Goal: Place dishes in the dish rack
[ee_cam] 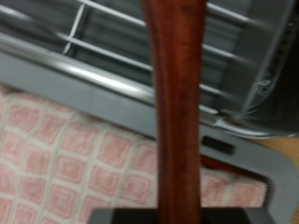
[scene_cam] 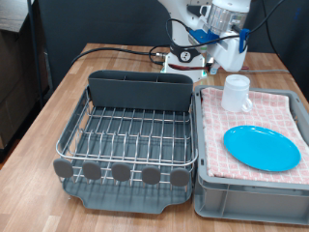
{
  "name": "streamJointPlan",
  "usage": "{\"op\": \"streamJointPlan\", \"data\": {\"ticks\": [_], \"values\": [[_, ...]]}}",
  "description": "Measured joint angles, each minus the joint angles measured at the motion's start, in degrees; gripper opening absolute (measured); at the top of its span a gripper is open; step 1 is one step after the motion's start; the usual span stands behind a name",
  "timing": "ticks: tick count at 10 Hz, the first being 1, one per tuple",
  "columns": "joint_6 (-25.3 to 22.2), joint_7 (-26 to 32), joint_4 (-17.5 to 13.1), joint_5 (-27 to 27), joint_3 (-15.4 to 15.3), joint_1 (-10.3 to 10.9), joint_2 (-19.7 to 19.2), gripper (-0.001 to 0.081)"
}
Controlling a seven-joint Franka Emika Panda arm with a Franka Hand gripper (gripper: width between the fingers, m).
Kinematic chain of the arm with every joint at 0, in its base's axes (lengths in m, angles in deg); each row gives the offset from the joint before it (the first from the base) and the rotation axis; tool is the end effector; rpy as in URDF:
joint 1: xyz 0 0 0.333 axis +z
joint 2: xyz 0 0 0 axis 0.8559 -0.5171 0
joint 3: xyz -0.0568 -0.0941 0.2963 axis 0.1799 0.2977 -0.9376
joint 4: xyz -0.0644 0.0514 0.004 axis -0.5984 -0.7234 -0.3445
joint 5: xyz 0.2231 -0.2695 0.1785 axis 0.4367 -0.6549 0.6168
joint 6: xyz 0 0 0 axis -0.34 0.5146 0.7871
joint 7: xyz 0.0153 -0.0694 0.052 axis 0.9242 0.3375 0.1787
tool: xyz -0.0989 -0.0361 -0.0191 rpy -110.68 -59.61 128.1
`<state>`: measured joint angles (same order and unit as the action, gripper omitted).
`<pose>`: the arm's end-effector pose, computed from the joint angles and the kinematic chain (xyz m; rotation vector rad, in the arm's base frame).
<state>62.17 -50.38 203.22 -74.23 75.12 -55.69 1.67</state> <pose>0.3703 0.0603 0.3348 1.6425 -2.5931 0.2472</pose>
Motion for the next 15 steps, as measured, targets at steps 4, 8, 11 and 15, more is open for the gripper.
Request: {"op": "streamJointPlan", "data": {"ticks": [4,8,11,15], "values": [[-2.6,4.3,3.8,1.4,6.8,0.0,7.6,0.0077],[-2.7,6.2,4.0,2.4,8.5,0.0,8.9,0.0077],[-3.1,6.3,4.0,4.0,10.7,0.0,8.9,0.0077],[-3.0,11.4,4.2,7.6,15.5,0.6,8.9,0.0077]]}}
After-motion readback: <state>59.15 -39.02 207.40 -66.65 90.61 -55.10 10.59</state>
